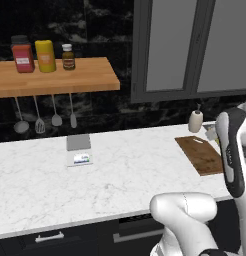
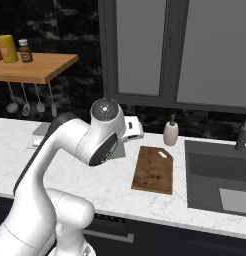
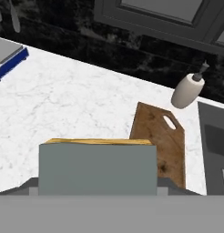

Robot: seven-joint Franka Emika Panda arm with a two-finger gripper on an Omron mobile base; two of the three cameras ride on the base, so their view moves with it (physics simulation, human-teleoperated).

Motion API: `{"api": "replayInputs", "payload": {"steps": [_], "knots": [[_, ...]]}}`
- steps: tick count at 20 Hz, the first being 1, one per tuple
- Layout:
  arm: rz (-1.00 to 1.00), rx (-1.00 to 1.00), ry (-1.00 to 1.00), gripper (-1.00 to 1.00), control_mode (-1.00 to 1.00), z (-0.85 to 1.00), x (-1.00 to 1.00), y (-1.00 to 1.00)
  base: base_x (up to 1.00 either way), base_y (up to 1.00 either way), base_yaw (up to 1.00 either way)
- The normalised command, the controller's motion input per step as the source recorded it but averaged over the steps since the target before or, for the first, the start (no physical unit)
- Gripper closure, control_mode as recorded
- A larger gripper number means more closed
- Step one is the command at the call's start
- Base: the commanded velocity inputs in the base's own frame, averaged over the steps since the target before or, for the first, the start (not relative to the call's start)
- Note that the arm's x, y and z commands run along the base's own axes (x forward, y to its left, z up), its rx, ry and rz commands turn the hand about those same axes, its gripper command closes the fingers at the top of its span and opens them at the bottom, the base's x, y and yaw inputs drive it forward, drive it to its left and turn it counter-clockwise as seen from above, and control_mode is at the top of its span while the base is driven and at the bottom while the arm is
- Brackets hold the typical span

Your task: Pick up the sponge from the counter and clean the cutting board by briefly scrubbing or pressing down on the cutting board. Once finished, release the sponge.

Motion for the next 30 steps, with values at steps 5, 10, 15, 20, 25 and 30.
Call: {"api": "replayInputs", "payload": {"steps": [5, 10, 15, 20, 25, 30], "knots": [[0.0, -0.02, 0.22, 1.0, -1.0, 0.0, 0.99, -0.03, 0.0, 0.0, 0.0], [0.0, -0.01, 0.25, 1.0, -1.0, -0.14, 0.95, -0.15, 0.0, 0.0, 0.0], [0.02, 0.0, 0.26, 1.0, -1.0, -0.75, 0.62, -0.34, 0.0, 0.0, 0.0], [0.03, 0.0, 0.24, 1.0, -1.0, -0.82, 0.37, -0.24, 0.0, 0.0, 0.0], [0.03, 0.0, 0.24, 1.0, -1.0, -0.69, 0.15, -0.18, 0.0, 0.0, 0.0], [0.01, 0.0, 0.03, 1.0, -1.0, -0.05, 0.01, -0.02, 0.0, 0.0, 0.0]]}}
